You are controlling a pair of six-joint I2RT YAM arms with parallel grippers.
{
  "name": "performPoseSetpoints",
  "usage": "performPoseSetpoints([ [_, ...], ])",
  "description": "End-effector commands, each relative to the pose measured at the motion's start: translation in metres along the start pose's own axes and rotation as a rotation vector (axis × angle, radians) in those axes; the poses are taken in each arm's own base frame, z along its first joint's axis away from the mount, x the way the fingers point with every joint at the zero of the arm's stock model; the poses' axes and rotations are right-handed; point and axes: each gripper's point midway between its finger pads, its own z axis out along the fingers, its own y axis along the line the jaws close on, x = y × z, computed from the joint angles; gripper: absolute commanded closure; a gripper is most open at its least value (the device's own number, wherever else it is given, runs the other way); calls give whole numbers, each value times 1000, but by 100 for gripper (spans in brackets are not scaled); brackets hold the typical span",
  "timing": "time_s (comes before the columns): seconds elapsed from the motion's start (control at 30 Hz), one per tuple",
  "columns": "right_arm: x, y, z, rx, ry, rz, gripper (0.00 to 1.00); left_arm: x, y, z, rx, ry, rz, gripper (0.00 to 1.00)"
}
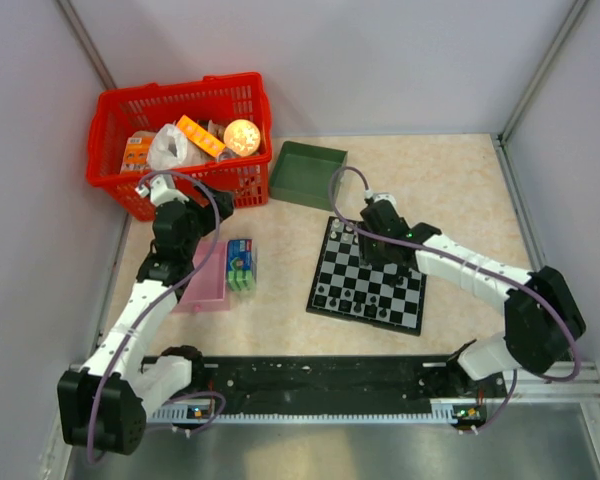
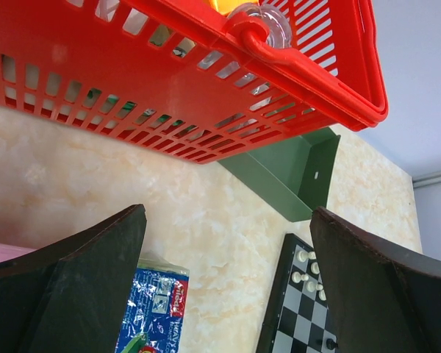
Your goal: Set up the chess pieces on the board
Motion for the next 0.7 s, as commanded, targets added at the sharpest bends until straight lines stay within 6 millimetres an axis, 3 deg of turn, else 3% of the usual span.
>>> performPoseSetpoints([
  [0.0,-27,11,13,-41,-35,-22,57,-17,-5,-3,16,-59,2,1],
  [0.67,-20,8,50,-25,42,-52,73,-14,-4,5,11,-46,1,1],
])
